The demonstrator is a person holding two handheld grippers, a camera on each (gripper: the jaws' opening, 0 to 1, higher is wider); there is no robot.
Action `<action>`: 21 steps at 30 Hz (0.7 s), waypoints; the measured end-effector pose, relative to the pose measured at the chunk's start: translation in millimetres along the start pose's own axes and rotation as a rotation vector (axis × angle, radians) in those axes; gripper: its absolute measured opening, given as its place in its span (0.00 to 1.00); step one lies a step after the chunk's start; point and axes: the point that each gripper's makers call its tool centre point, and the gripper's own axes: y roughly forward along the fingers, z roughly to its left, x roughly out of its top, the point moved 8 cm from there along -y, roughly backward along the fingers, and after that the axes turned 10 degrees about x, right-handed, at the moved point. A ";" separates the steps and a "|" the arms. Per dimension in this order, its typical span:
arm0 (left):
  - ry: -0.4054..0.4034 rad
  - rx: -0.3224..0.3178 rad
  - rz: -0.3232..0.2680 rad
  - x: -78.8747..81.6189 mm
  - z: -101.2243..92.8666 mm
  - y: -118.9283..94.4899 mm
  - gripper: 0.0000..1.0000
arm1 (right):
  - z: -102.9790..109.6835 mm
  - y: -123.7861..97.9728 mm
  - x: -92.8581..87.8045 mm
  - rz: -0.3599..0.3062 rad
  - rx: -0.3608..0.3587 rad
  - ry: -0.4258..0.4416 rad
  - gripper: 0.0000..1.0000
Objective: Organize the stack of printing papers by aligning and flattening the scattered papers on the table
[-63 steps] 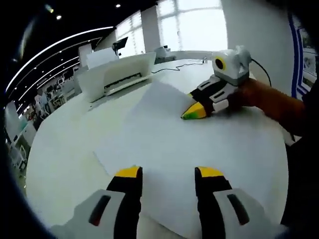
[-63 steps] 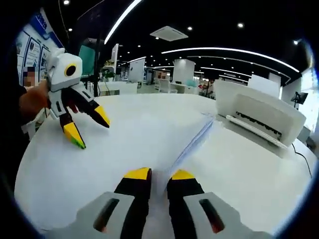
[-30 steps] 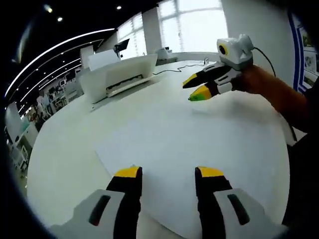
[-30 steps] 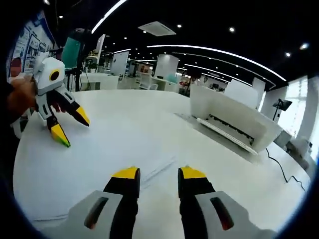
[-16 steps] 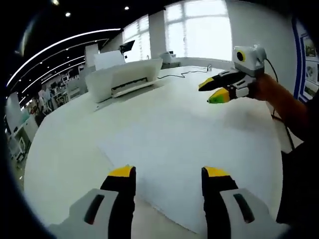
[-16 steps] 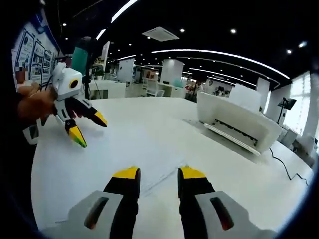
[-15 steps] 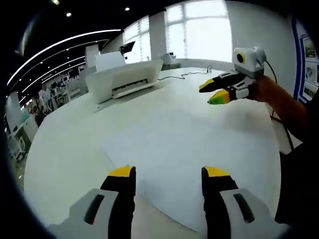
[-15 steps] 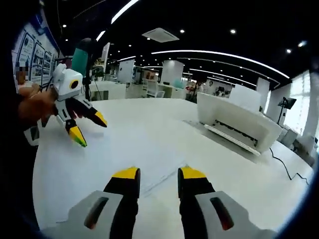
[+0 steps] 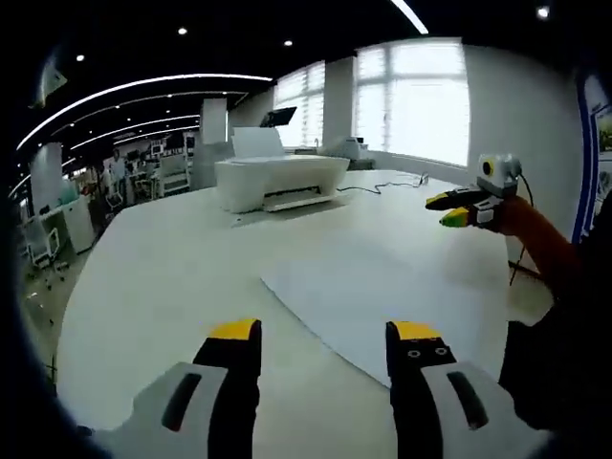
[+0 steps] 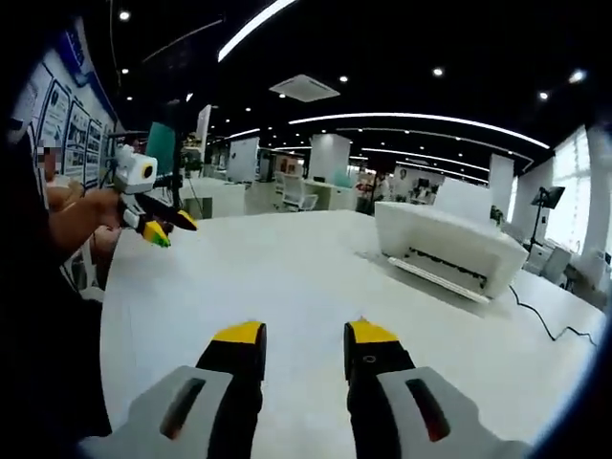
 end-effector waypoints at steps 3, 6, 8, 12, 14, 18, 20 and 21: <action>-0.010 0.014 -0.015 0.6 4.1 -14.2 0.57 | 6.5 -8.7 2.2 -0.008 0.002 -0.006 0.31; -0.036 0.019 -0.034 2.5 8.1 -27.6 0.57 | 11.6 -15.8 3.0 -0.017 0.005 -0.007 0.32; -0.050 0.019 -0.050 5.3 9.1 -36.2 0.57 | 13.3 -20.5 2.6 -0.027 0.009 -0.002 0.32; -0.044 0.033 -0.065 7.6 11.8 -50.1 0.58 | 17.4 -28.4 2.7 -0.045 0.019 0.006 0.33; -0.045 0.039 -0.073 8.1 13.8 -57.4 0.58 | 20.0 -32.8 3.1 -0.056 0.027 0.012 0.34; -0.067 0.040 -0.091 3.2 24.5 -69.6 0.59 | 24.0 -40.9 5.0 -0.061 0.035 0.008 0.35; -0.078 0.055 -0.098 0.9 30.5 -77.6 0.60 | 25.8 -44.7 6.2 -0.066 0.039 0.011 0.36; -0.079 0.063 -0.102 0.0 32.9 -82.2 0.60 | 26.8 -47.0 6.9 -0.073 0.041 0.014 0.36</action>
